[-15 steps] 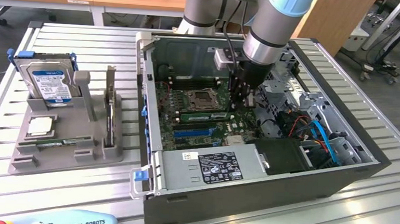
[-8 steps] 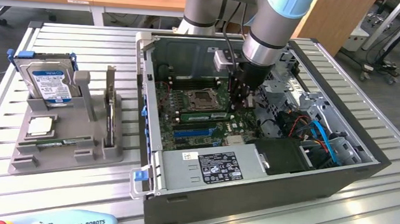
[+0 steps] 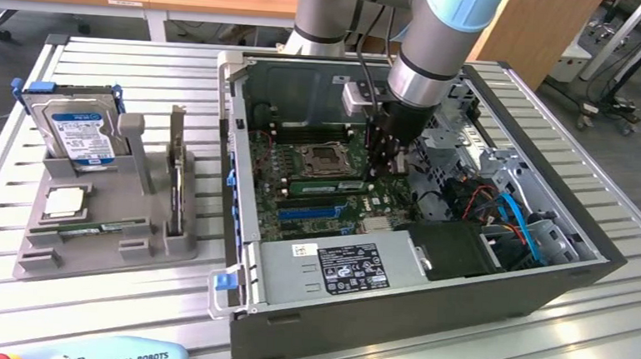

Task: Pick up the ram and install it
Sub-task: 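Press down the ram until it locks into place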

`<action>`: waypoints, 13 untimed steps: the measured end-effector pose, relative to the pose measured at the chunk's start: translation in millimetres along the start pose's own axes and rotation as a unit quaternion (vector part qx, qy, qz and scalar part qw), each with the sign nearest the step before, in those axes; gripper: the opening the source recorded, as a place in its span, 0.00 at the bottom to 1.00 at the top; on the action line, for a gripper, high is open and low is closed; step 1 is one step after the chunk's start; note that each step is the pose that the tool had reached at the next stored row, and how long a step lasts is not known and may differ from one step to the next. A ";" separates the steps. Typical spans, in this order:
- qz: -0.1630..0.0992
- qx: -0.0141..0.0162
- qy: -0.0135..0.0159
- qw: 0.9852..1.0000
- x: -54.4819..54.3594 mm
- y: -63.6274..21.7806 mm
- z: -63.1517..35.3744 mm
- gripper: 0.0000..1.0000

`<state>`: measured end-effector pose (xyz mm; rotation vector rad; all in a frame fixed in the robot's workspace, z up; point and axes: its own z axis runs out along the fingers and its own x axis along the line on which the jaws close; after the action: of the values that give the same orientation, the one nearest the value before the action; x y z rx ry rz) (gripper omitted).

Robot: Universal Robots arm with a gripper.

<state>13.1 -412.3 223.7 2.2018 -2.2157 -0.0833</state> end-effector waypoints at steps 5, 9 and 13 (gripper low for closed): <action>0.000 0.000 0.000 1.000 0.0 0.0 0.1 0.10; 0.000 0.000 0.000 1.000 0.2 0.0 0.3 0.10; 0.000 0.000 0.000 1.000 0.2 0.0 0.3 0.10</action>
<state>13.1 -412.5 223.4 2.2018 -2.2159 -0.0835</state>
